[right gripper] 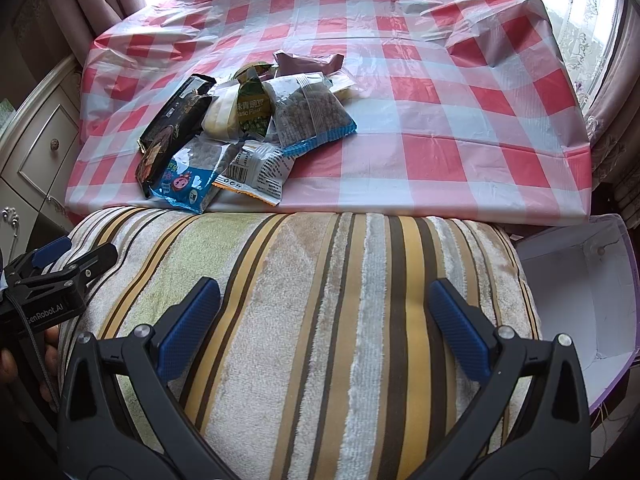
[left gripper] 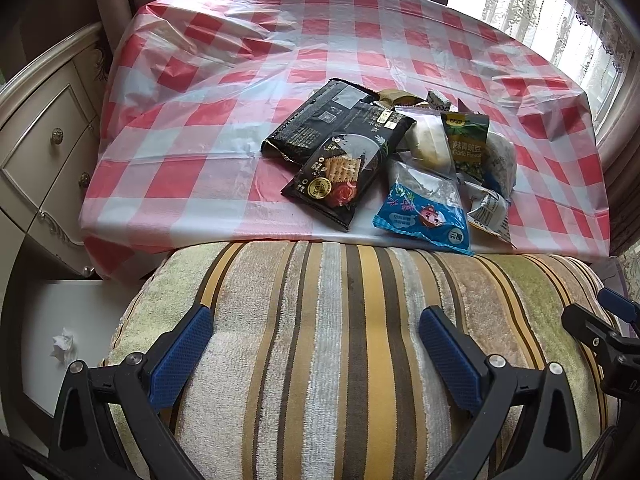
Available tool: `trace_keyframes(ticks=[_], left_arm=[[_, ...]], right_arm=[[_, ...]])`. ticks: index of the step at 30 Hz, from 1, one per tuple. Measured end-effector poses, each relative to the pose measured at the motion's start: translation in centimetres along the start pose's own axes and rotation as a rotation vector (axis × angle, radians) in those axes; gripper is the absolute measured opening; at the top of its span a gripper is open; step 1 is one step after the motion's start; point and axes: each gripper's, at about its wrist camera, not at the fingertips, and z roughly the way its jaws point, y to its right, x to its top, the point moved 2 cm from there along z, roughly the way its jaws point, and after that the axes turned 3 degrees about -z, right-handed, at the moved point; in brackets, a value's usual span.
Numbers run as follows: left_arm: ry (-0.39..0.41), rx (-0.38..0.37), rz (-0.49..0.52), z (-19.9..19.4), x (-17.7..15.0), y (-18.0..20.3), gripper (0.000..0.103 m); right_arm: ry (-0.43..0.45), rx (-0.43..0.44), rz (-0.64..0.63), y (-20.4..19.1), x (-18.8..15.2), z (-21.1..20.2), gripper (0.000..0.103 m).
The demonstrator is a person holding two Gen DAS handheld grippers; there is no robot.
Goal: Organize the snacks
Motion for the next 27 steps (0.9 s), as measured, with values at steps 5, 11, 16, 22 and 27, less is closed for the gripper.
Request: trace_keyframes(ticks=[5,11,16,22,27], left_arm=[[0.004,-0.001,-0.002,0.05,0.0,-0.01,0.103],[0.006,0.0,-0.003,0.05,0.05,-0.04,0.103],[0.005,-0.001,-0.003,0.06,0.04,-0.03,0.103],[0.006,0.0,-0.002,0.05,0.0,-0.02,0.103],[0.008,-0.001,-0.005,0.09,0.11,-0.09,0.103]], right_arm=[[0.013,-0.006,0.001,-0.07,-0.41,-0.18,0.103],[0.012,-0.004,0.002,-0.05,-0.41,-0.16,0.103],[0.003,-0.011,-0.005,-0.13,-0.24,0.14,0.103],[-0.003,-0.005,-0.003,-0.07,-0.05,0.5,0.103],[-0.002,-0.005,-0.003,-0.1,-0.1,0.5,0.103]])
